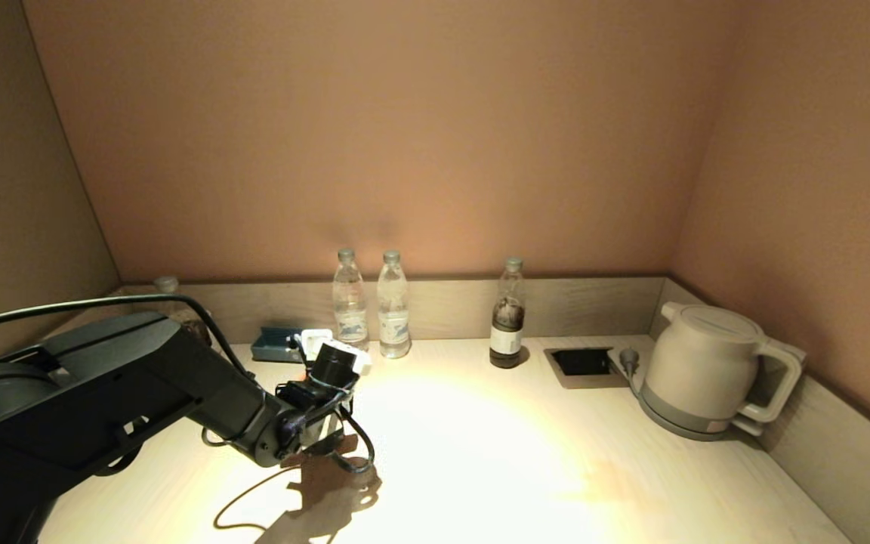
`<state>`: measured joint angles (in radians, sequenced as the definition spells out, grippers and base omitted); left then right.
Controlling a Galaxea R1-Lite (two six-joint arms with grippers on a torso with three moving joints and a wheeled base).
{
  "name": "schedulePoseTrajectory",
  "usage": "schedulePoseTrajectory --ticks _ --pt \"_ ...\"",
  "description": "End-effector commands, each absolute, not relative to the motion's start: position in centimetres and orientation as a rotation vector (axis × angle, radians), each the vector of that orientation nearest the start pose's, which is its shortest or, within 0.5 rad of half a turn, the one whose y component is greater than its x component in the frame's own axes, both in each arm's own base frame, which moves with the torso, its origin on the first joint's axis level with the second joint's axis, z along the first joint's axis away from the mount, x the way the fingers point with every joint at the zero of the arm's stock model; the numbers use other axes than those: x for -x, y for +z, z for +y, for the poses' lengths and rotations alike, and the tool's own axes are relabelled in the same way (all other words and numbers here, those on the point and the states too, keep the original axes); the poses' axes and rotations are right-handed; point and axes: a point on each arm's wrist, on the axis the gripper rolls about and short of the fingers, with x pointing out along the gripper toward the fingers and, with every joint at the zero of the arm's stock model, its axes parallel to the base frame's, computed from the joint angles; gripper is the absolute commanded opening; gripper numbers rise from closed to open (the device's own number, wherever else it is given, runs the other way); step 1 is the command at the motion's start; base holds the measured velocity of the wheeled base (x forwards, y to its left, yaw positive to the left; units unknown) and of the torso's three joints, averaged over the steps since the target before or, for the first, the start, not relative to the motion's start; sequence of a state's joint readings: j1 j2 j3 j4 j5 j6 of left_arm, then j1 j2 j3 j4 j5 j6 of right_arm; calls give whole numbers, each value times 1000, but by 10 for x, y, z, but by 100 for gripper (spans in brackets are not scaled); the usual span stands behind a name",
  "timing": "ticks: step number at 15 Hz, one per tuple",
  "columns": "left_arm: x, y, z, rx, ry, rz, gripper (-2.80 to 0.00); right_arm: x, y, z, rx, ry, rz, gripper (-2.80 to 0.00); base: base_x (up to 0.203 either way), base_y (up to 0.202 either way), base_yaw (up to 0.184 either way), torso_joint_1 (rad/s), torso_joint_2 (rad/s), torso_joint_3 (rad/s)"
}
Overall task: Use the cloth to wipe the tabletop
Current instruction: Sweep the stains on the table
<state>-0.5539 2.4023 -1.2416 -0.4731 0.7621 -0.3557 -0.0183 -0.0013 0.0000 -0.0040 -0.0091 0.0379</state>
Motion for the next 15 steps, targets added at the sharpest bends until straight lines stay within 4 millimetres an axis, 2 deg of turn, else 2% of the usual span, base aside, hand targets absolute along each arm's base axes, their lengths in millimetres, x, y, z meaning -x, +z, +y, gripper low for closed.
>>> schedulePoseTrajectory --ticks 1,5,7,11,12,15 --pt "-377 24 -209 -87 316 509 -280 23 76 0 -38 -28 -5 -280 0 0 0 0 0 0" --pt "-376 60 -184 -88 371 531 -280 23 76 0 -38 -28 -5 -280 0 0 0 0 0 0" --pt "-387 72 -165 -70 418 532 -280 23 76 0 -38 -28 -5 -280 0 0 0 0 0 0" --pt "-393 55 -161 -95 436 572 -280 23 76 0 -38 -28 -6 -280 0 0 0 0 0 0" --pt "-394 43 -162 -110 438 592 -280 23 76 0 -38 -28 -5 -280 0 0 0 0 0 0" --pt "-384 23 -186 -123 388 623 -280 23 76 0 -38 -28 -5 -280 0 0 0 0 0 0"
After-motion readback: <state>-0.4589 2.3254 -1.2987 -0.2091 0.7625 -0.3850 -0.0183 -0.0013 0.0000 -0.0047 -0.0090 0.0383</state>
